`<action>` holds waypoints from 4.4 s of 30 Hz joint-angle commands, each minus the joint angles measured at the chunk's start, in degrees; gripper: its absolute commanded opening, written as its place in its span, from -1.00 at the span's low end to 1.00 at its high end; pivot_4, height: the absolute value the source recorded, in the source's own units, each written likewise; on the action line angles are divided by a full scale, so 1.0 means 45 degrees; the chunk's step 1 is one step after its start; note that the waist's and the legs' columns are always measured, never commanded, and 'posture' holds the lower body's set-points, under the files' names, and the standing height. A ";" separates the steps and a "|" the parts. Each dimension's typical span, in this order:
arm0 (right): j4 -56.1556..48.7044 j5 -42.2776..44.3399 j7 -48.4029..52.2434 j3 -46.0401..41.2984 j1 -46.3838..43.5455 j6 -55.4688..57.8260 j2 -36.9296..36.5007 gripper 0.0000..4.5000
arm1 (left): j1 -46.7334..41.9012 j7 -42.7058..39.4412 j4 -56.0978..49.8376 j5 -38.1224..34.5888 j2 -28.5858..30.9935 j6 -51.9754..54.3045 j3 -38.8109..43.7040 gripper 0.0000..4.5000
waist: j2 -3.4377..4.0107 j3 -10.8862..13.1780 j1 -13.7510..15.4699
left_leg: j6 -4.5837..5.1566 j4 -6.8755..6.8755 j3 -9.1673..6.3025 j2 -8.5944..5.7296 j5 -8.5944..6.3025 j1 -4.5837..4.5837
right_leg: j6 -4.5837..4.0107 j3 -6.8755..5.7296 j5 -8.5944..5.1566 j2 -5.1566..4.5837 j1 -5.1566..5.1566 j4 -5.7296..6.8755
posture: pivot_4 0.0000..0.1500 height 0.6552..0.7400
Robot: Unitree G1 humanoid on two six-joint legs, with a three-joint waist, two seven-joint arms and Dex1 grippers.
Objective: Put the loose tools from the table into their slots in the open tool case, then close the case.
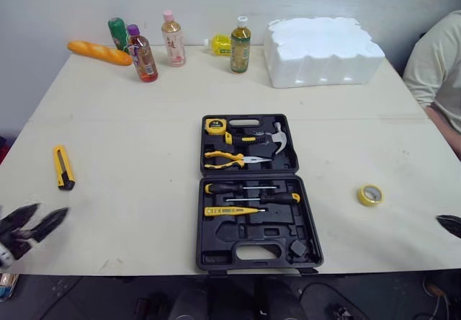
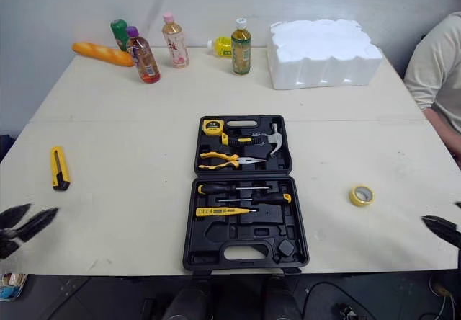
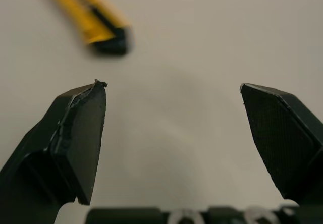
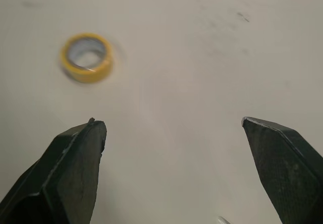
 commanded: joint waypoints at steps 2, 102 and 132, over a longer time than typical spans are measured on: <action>0.1247 -0.0090 0.0140 0.0136 -0.1289 -0.0712 -0.0349 1.00 | 0.0299 0.1232 -0.1301 -0.0077 -0.0596 0.0057 0.0220 0.98 | 0.0015 -0.0009 -0.0028 | -0.0002 -0.0024 0.0007 0.0000 -0.0001 -0.0001 | 0.0001 0.0005 0.0001 -0.0002 -0.0006 -0.0013 | 1.00 0.96; -1.1380 0.5321 0.1016 0.0904 0.0764 0.4872 -0.0137 1.00 | -1.4178 -0.3227 -0.6159 0.0913 0.0213 0.6863 -1.9285 0.86 | -0.0095 0.0038 0.0076 | 0.0077 0.0178 0.0149 -0.0011 -0.0002 -0.0093 | 0.0282 0.0005 0.0161 0.0153 -0.0129 0.0151 | 1.00 0.96; -1.1313 0.5134 0.0793 0.1878 -0.0148 0.4781 -0.0266 1.00 | -1.0963 -0.5623 -0.1864 0.6007 -0.0868 -0.2394 -1.9681 -0.97 | -0.0072 0.0021 0.0112 | 0.0094 0.0176 0.0136 -0.0044 -0.0011 -0.0018 | 0.0279 -0.0021 0.0158 0.0066 -0.0022 0.0130 | 1.00 0.96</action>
